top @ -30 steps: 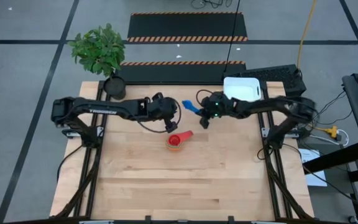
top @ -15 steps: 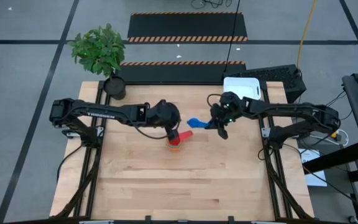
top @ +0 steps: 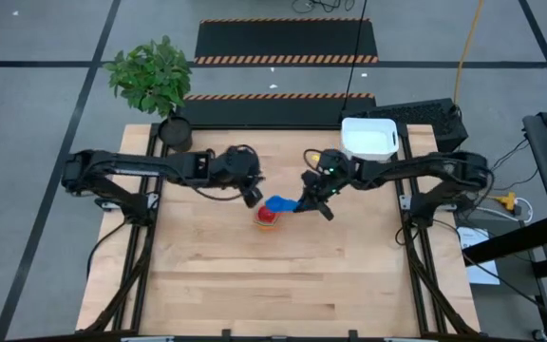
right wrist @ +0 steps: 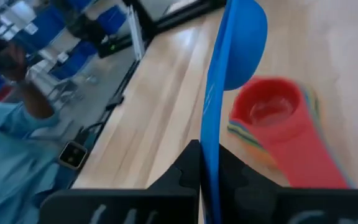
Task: Nest measuring cups in basket
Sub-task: Stack the blue measuring cup into the red measuring cup
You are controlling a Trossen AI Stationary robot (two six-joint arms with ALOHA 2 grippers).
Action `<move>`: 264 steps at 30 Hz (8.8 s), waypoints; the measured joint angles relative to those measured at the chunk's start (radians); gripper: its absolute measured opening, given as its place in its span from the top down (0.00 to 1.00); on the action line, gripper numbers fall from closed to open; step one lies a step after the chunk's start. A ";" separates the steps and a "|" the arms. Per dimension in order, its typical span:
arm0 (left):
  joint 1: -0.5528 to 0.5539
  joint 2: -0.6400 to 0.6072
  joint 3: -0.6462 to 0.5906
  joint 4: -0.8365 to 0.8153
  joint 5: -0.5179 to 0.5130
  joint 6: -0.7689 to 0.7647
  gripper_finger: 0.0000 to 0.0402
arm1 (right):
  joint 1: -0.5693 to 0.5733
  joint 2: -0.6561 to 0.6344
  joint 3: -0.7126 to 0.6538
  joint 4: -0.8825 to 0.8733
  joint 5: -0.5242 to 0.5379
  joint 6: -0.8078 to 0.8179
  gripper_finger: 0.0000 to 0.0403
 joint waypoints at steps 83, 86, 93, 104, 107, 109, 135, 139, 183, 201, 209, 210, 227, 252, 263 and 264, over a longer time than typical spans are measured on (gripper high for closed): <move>-0.207 -0.111 0.000 -0.127 -0.269 -0.046 0.73 | -0.027 0.348 0.531 -0.734 0.136 -0.365 0.53; -0.207 -0.111 0.000 -0.126 -0.269 -0.046 0.73 | -0.020 0.330 0.531 -0.737 0.135 -0.359 0.53; -0.206 -0.111 0.000 -0.126 -0.269 -0.046 0.73 | 0.006 0.270 0.531 -0.735 0.139 -0.344 0.53; -0.206 -0.090 0.000 -0.140 -0.268 -0.048 0.73 | 0.114 0.152 0.531 -0.790 0.326 -0.336 0.53; -0.206 -0.055 0.000 -0.151 -0.268 -0.053 0.73 | 0.160 0.138 0.528 -0.807 0.349 -0.309 0.53; -0.206 -0.026 -0.001 -0.171 -0.250 -0.050 0.73 | 0.191 0.132 0.504 -0.806 0.355 -0.283 0.53; -0.155 0.225 0.002 0.035 0.012 0.246 0.73 | 0.299 -0.042 0.008 -0.285 0.658 -0.117 0.54; -0.143 0.260 -0.001 0.029 0.053 0.292 0.73 | 0.316 -0.041 0.008 -0.333 0.659 -0.055 0.54; -0.115 0.274 0.000 0.010 0.172 0.323 0.73 | 0.476 0.306 0.284 -0.208 0.633 -0.012 0.54; -0.073 0.272 -0.069 0.125 0.188 0.260 0.73 | 0.454 0.303 0.321 -0.339 0.846 -0.060 0.54; -0.060 0.272 -0.099 0.223 0.256 0.262 0.73 | 0.437 0.303 0.321 -0.363 0.846 -0.058 0.54; -0.060 0.272 -0.099 0.229 0.262 0.264 0.73 | 0.436 0.303 0.321 -0.362 0.846 -0.057 0.54; -0.062 0.273 -0.099 0.276 0.325 0.242 0.73 | 0.402 0.303 0.320 -0.460 0.896 -0.103 0.54; -0.075 0.174 -0.070 0.159 0.242 0.211 0.73 | 0.420 0.033 0.319 -0.698 0.895 -0.108 0.54; -0.074 0.167 -0.075 0.102 -0.097 0.330 0.73 | 0.504 0.013 0.291 -0.653 0.892 -0.292 0.54; -0.063 0.167 -0.075 0.104 -0.109 0.299 0.73 | 0.509 0.014 0.283 -0.653 0.892 -0.315 0.54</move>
